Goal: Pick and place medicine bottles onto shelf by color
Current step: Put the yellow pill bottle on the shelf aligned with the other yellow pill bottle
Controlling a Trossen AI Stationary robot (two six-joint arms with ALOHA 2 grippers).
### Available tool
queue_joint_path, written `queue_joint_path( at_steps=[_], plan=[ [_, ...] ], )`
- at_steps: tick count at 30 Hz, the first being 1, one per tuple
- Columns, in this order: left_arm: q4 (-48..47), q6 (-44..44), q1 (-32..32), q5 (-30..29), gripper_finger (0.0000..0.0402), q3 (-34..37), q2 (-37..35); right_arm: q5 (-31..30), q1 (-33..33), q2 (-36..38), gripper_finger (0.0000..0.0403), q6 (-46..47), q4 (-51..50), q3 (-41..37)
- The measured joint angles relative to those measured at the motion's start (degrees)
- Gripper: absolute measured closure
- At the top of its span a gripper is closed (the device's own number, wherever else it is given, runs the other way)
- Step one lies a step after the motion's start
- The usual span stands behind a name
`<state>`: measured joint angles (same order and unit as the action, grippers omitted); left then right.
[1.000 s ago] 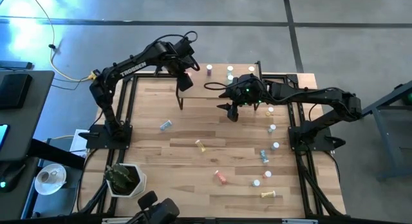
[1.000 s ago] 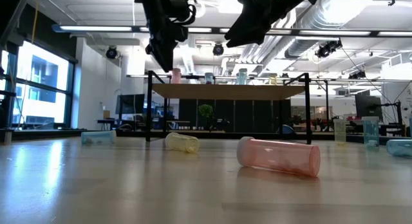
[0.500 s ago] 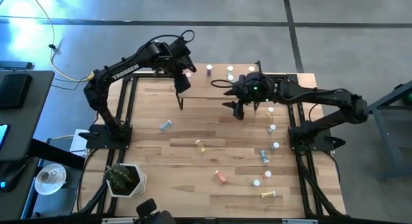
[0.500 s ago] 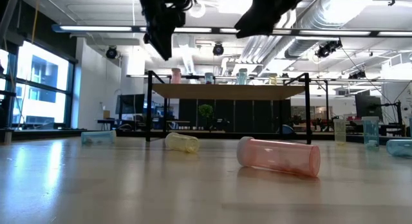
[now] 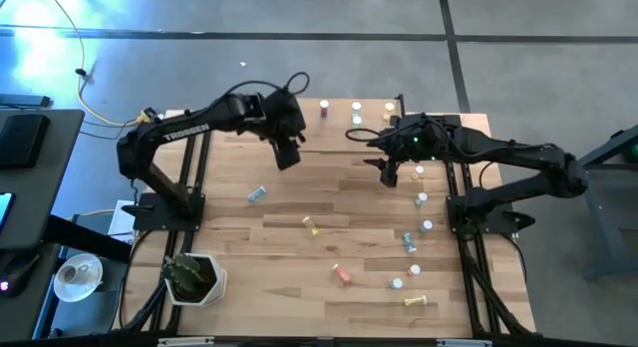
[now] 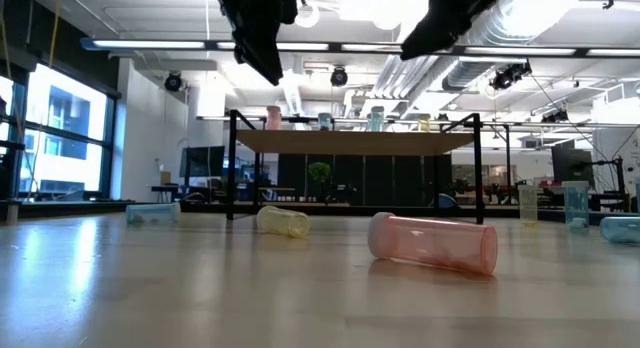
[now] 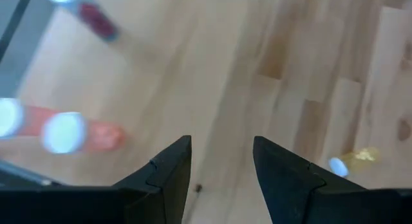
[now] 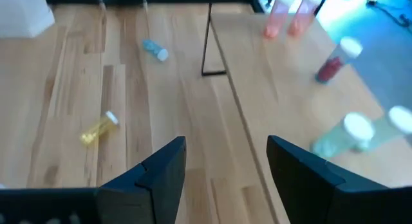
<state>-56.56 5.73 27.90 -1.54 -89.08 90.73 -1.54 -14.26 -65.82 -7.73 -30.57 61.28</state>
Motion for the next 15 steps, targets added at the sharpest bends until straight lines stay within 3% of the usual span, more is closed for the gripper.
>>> queue_joint_path(
  at_steps=[9, 15],
  plan=[
    [10.5, -2.1, -4.9, 0.3, 0.0243, 10.3, -4.0, 0.0, 0.0, 0.7, 0.0194, 5.9, -1.2, -4.4],
    [17.9, -2.1, -6.4, 3.5, 0.0243, 16.5, -5.4, 0.0, 0.0, 0.7, 0.0194, 11.0, -2.1, -7.6]
  ],
)
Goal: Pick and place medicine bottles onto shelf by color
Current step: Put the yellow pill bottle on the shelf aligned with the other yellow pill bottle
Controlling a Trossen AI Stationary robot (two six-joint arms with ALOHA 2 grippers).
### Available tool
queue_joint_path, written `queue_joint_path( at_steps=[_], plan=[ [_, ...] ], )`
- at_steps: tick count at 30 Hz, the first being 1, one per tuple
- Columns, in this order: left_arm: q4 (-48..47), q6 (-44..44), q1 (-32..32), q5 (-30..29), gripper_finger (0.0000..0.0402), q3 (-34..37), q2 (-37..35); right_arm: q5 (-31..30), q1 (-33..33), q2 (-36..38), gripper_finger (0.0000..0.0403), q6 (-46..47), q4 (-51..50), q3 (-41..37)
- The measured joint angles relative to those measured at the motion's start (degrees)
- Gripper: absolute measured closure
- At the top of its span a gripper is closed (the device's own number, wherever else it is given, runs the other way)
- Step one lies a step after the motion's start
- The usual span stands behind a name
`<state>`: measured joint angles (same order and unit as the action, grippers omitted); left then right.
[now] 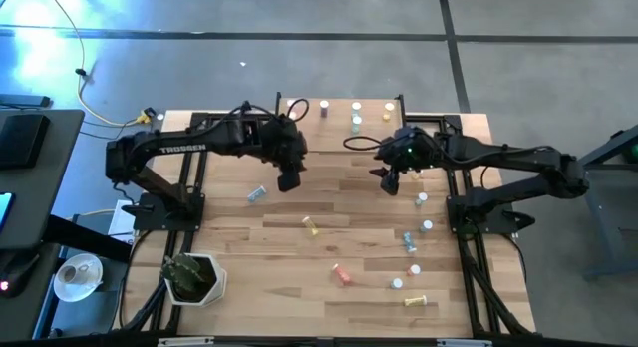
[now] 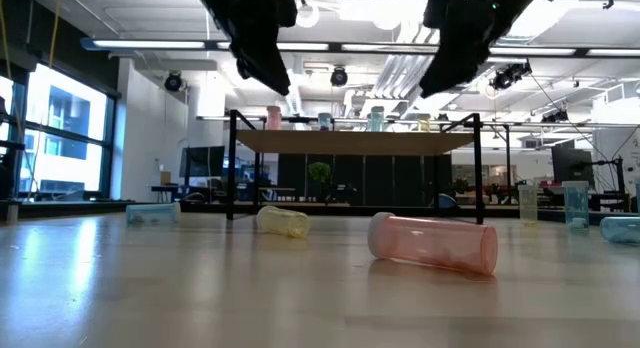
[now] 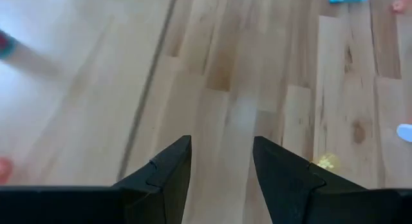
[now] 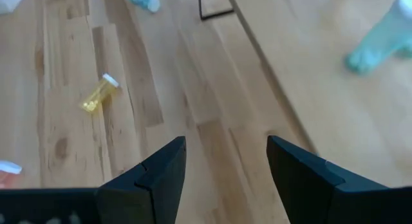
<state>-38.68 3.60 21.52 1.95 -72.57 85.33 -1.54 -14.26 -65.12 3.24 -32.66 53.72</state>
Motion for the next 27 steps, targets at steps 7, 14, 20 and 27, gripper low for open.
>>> queue_joint_path(
  at_steps=[7, 14, 20, 27],
  plan=[
    [7.2, 0.0, -0.6, 0.4, 0.0243, 6.2, -0.1, -2.8, 0.0, 1.1, 0.0194, 6.8, -1.5, -3.9],
    [13.3, -0.5, -0.6, 3.5, 0.0243, 11.7, 0.0, -7.3, 0.0, 7.3, 0.0194, 12.9, -3.6, -7.1],
    [17.5, -0.8, -0.7, 4.0, 0.0243, 14.6, 0.0, -12.5, 0.0, 13.7, 0.0194, 17.1, -6.6, -7.8],
    [20.7, -0.4, -0.8, 6.4, 0.0243, 17.9, -1.3, -16.5, 0.0, 20.6, 0.0194, 19.1, -7.3, -7.8]
  ],
)
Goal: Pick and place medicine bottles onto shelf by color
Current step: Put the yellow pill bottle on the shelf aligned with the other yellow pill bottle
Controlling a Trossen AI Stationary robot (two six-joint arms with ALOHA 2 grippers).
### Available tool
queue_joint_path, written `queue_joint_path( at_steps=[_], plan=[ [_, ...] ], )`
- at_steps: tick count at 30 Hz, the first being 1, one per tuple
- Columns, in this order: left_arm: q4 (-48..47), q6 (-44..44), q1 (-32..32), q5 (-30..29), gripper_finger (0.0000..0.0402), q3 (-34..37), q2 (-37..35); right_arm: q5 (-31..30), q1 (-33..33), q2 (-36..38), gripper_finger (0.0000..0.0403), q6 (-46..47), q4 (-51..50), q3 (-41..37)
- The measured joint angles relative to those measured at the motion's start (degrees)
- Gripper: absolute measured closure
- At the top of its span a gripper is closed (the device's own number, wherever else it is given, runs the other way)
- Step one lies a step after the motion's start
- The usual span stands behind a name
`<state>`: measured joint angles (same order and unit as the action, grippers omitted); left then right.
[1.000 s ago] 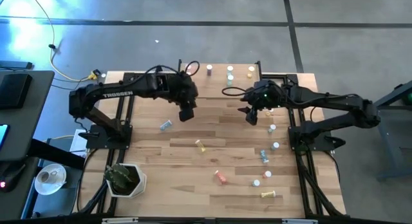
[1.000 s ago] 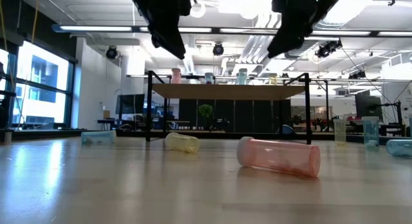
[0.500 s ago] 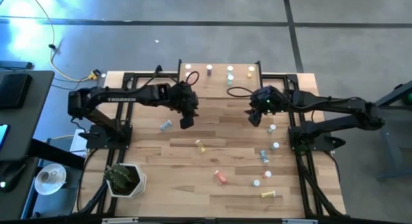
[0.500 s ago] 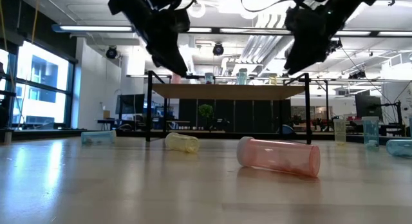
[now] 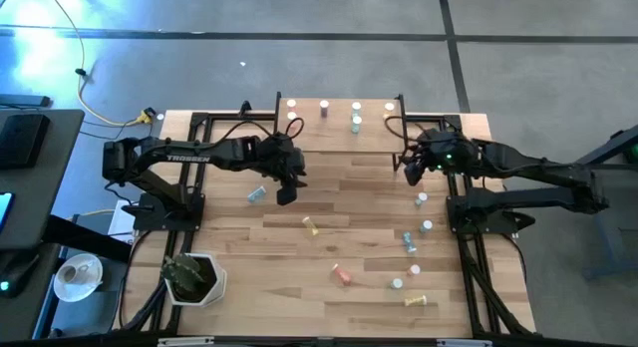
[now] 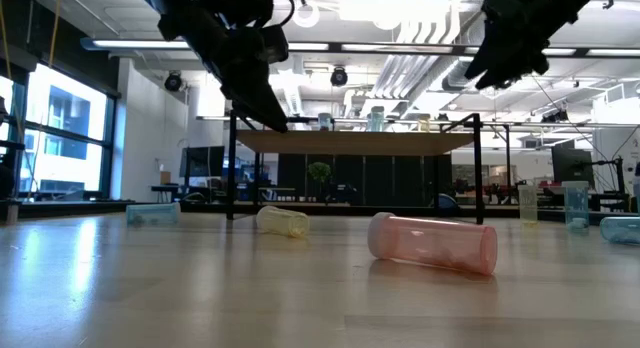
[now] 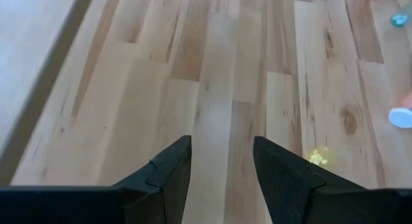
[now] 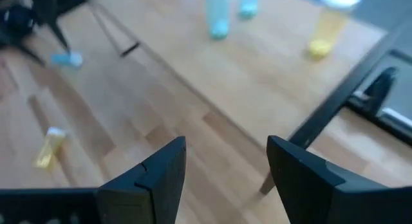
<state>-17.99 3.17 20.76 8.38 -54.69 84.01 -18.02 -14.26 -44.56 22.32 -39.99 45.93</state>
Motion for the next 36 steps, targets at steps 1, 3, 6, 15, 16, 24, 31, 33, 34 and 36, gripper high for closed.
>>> queue_joint_path(
  at_steps=[1, 3, 6, 15, 16, 24, 31, 33, 34, 36],
  plan=[
    [1.2, 0.0, -0.2, 0.0, 0.0243, 0.5, -0.1, -1.0, 0.0, 0.9, 0.0194, 0.3, 0.1, 0.0],
    [2.9, 0.0, -0.2, 0.0, 0.0243, 1.7, -0.7, -4.2, 0.0, 2.6, 0.0194, 0.8, 0.4, 0.0],
    [5.2, 0.0, -0.6, 0.1, 0.0243, 3.2, -1.3, -11.0, 0.0, 4.9, 0.0194, 2.0, 0.3, 0.0],
    [12.2, 1.7, -3.1, 0.2, 0.0243, 6.3, -1.7, -23.8, -1.6, 7.6, 0.0194, 10.1, -3.1, 0.0],
    [12.4, 2.0, -3.3, 0.1, 0.0243, 6.3, -1.7, -23.6, -2.5, 7.6, 0.0194, 11.7, -4.7, 0.0],
    [12.2, 2.0, -4.4, 0.1, 0.0243, 6.3, -1.7, -18.5, -10.9, 7.5, 0.0194, 22.8, -17.4, 0.0],
    [12.2, 2.0, -4.4, 0.0, 0.0243, 6.3, -1.7, -9.8, -17.0, 5.9, 0.0194, 22.5, -19.0, 0.0],
    [12.2, 2.0, -4.4, 0.0, 0.0243, 6.3, -1.7, -7.8, -19.1, 5.2, 0.0194, 21.4, -20.5, 0.1],
    [12.1, 2.1, -4.4, 0.0, 0.0243, 6.3, -1.7, -6.4, -20.3, 5.0, 0.0194, 21.3, -21.1, 0.1],
    [11.8, 2.7, -4.4, 0.0, 0.0243, 6.3, -1.7, -3.2, -22.6, 4.5, 0.0194, 20.9, -21.8, 0.1]
  ],
)
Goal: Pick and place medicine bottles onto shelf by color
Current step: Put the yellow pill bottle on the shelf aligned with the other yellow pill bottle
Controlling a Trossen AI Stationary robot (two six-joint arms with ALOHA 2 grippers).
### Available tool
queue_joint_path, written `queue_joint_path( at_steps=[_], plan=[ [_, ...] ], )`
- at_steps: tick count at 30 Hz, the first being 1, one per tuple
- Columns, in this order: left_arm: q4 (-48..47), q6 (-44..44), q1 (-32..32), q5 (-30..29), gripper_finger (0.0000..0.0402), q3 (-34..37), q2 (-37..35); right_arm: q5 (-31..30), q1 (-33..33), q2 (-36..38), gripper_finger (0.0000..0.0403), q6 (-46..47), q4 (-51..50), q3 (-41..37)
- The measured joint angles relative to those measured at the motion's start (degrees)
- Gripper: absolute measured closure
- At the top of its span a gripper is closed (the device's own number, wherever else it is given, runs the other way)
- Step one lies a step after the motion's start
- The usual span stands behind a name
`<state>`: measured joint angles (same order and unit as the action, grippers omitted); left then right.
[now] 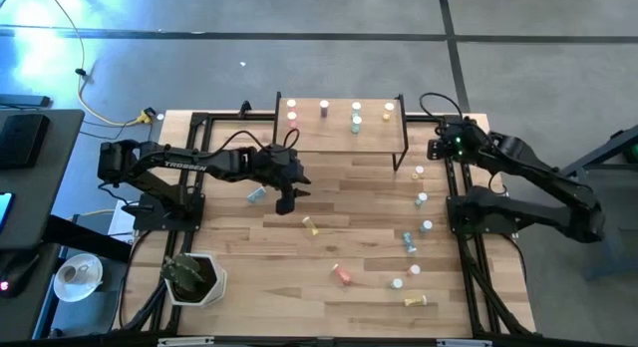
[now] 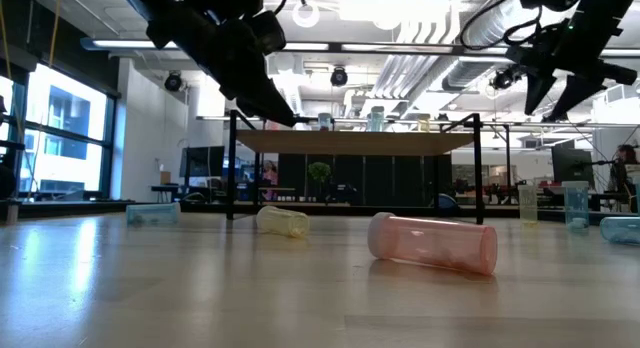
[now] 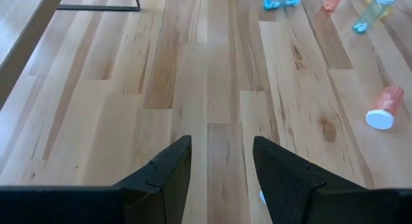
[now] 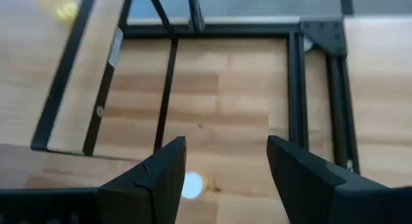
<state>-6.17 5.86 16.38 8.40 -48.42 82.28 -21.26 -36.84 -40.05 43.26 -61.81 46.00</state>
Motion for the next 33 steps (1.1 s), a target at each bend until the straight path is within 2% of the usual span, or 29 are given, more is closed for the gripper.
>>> queue_joint_path(
  at_steps=[6, 13, 20, 33],
  plan=[
    [0.0, 0.4, 0.0, 0.0, 0.0243, 0.0, 0.0, 6.5, -6.8, -1.8, 0.0194, -2.8, -0.1, 0.0],
    [0.0, 0.4, 0.0, 0.0, 0.0243, 0.0, 0.0, 16.9, -15.2, -7.0, 0.0194, -4.8, -0.1, 0.0],
    [0.0, 1.9, 0.0, 0.0, 0.0243, 0.0, 0.0, 32.1, -22.7, -14.3, 0.0194, -4.4, 0.2, 0.0],
    [-0.5, 2.8, 0.0, 0.0, 0.0243, 0.0, 0.1, 35.0, -24.2, -21.1, 0.0194, -0.7, -0.3, 0.0]
  ],
)
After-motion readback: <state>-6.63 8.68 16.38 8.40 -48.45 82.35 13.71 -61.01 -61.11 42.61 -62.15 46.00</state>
